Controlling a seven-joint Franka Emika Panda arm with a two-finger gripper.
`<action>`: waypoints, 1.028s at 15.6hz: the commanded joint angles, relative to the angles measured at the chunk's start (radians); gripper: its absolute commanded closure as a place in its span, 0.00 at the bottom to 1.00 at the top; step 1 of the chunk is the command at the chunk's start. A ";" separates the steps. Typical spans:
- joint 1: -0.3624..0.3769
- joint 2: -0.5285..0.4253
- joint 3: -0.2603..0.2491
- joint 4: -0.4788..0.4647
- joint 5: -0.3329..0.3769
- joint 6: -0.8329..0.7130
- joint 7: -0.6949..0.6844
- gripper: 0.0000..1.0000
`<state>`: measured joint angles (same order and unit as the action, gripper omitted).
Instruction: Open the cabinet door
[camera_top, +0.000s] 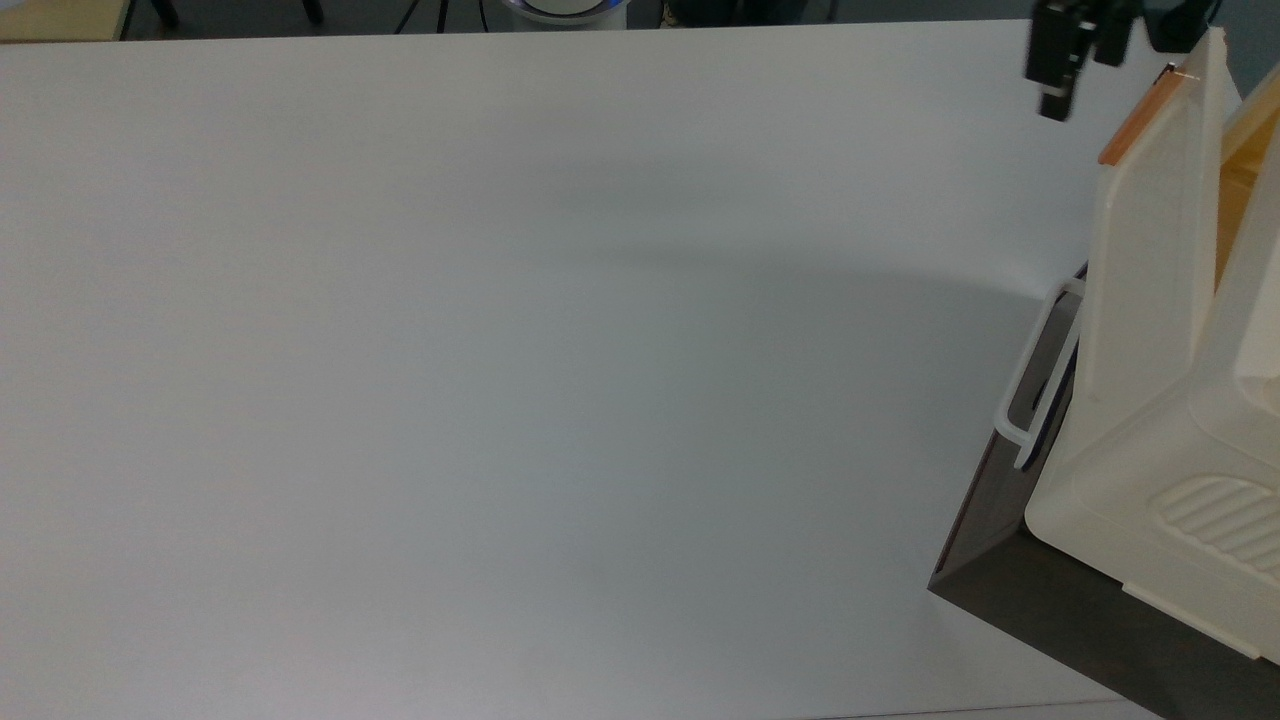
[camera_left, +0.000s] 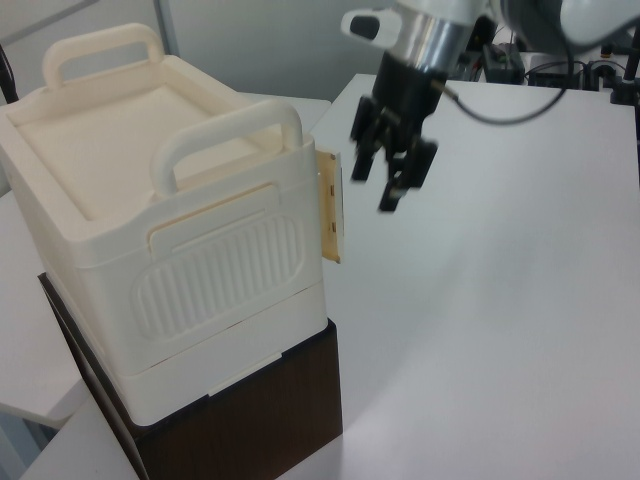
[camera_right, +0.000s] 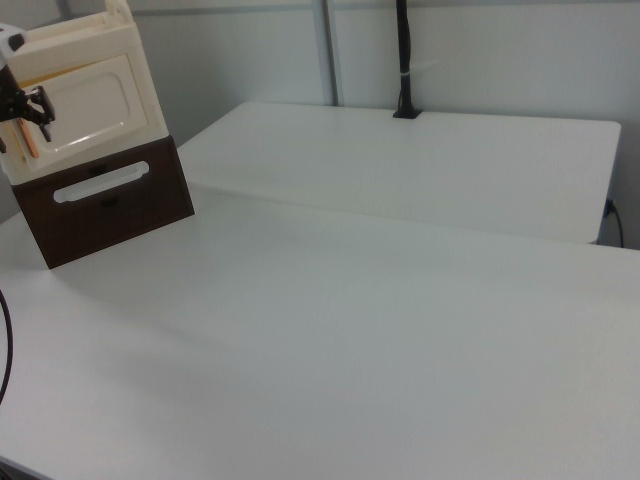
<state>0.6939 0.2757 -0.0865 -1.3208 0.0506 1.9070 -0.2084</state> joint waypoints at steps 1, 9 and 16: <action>-0.105 -0.087 0.001 -0.049 0.002 -0.170 0.033 0.00; -0.450 -0.173 0.013 -0.044 -0.058 -0.456 0.182 0.00; -0.626 -0.176 0.011 -0.046 -0.061 -0.448 0.143 0.00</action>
<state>0.1139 0.1250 -0.0910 -1.3333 0.0009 1.4567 -0.0614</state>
